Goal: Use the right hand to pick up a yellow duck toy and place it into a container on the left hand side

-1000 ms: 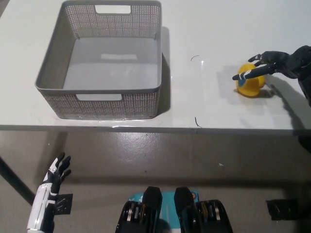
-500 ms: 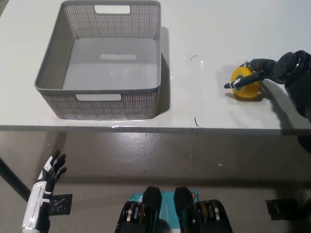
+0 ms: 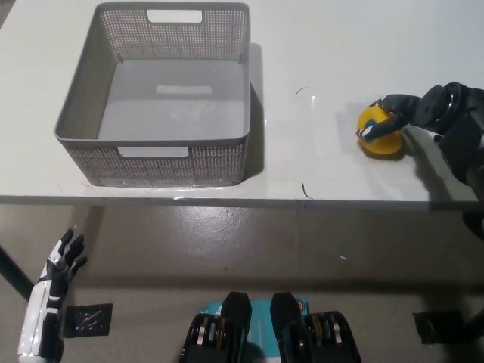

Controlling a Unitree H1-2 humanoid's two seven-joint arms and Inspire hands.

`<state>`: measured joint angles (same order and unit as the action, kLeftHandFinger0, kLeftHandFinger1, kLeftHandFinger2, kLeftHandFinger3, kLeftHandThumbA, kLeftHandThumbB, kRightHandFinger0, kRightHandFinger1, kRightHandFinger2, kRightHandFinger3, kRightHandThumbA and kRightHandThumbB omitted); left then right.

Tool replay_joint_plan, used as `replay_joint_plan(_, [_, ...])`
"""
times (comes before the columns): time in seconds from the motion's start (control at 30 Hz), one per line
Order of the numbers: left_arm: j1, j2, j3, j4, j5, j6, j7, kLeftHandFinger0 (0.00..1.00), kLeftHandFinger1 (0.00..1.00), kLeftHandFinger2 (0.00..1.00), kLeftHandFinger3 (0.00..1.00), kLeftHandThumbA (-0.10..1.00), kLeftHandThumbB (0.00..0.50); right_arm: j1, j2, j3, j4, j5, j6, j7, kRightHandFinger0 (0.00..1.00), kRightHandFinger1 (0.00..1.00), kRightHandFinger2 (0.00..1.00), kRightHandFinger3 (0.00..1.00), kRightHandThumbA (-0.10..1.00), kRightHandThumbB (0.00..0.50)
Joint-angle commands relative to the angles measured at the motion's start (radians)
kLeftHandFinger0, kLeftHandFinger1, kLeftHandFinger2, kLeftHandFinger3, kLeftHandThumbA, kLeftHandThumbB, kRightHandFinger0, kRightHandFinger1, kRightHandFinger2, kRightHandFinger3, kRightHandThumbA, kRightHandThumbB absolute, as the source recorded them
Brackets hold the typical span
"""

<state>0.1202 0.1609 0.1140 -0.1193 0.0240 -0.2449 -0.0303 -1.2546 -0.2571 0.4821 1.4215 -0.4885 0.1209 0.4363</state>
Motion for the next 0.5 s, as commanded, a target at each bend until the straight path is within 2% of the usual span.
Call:
replay_joint_plan(0.0, [-0.009,0.023,0.029,-0.05,-0.034,-0.032,0.005,1.0,1.0,1.0,1.0,1.0,0.0,-0.013,0.053,-0.006,0.019,-0.006,0.079,-0.185,0.01,0.21,0.44,1.0,-0.1,0.276])
replay_joint_plan(0.03, [-0.009,0.024,0.031,-0.05,-0.04,-0.033,0.003,1.0,1.0,1.0,1.0,1.0,0.0,-0.004,0.055,-0.01,0.013,-0.006,0.064,-0.26,0.21,0.43,0.57,1.0,-0.1,0.24])
replay_joint_plan(0.07, [-0.011,0.027,0.036,-0.051,-0.045,-0.029,0.003,1.0,1.0,1.0,1.0,1.0,0.0,-0.003,0.058,-0.016,0.009,-0.003,0.045,-0.307,0.29,0.45,0.54,1.0,-0.1,0.191])
replay_joint_plan(0.1, [-0.014,0.029,0.04,-0.051,-0.045,-0.031,0.004,1.0,1.0,1.0,1.0,1.0,0.0,-0.004,0.06,-0.023,0.007,0.001,0.032,-0.34,0.38,0.52,0.6,1.0,-0.1,0.139])
replay_joint_plan(0.13, [-0.014,0.03,0.043,-0.052,-0.04,-0.033,0.007,1.0,1.0,1.0,1.0,1.0,0.0,-0.001,0.06,-0.033,0.004,0.01,0.013,-0.381,0.58,0.77,0.84,1.0,-0.05,0.139])
replay_joint_plan(0.17, [-0.014,0.031,0.046,-0.053,-0.037,-0.032,0.009,1.0,1.0,1.0,1.0,1.0,0.004,-0.003,0.062,-0.041,0.004,0.017,0.002,-0.4,0.63,0.72,0.71,0.94,-0.03,0.161])
replay_joint_plan(0.2, [-0.016,0.03,0.05,-0.05,-0.03,-0.035,0.013,1.0,1.0,1.0,1.0,1.0,0.006,-0.004,0.062,-0.057,0.004,0.03,-0.014,-0.426,0.46,0.55,0.61,0.95,-0.09,0.17])
replay_joint_plan(0.23, [-0.015,0.03,0.053,-0.049,-0.026,-0.035,0.015,1.0,1.0,1.0,1.0,1.0,0.005,-0.003,0.064,-0.066,0.003,0.038,-0.023,-0.443,0.41,0.52,0.58,0.97,-0.1,0.171])
replay_joint_plan(0.27, [-0.011,0.03,0.054,-0.053,-0.032,-0.032,0.011,1.0,1.0,1.0,1.0,1.0,0.0,-0.002,0.065,-0.079,0.0,0.047,-0.038,-0.467,0.23,0.38,0.47,1.0,-0.1,0.17])
replay_joint_plan(0.3, [-0.011,0.029,0.056,-0.052,-0.032,-0.038,0.011,1.0,1.0,1.0,1.0,1.0,0.0,-0.001,0.067,-0.094,-0.001,0.055,-0.056,-0.498,0.26,0.43,0.5,1.0,-0.1,0.169])
replay_joint_plan(0.37, [-0.01,0.027,0.06,-0.051,-0.035,-0.038,0.009,1.0,1.0,1.0,1.0,1.0,0.0,-0.001,0.068,-0.106,-0.001,0.062,-0.071,-0.522,0.3,0.46,0.51,0.96,-0.1,0.166])
replay_joint_plan(0.4, [-0.01,0.028,0.061,-0.051,-0.038,-0.035,0.006,1.0,1.0,1.0,1.0,1.0,0.0,-0.003,0.07,-0.114,0.0,0.065,-0.071,-0.533,0.24,0.41,0.48,0.95,-0.1,0.165])
replay_joint_plan(0.47, [-0.011,0.026,0.063,-0.051,-0.041,-0.034,0.004,1.0,1.0,1.0,1.0,1.0,0.0,-0.004,0.07,-0.122,0.0,0.064,-0.078,-0.548,0.21,0.38,0.45,0.91,-0.1,0.177])
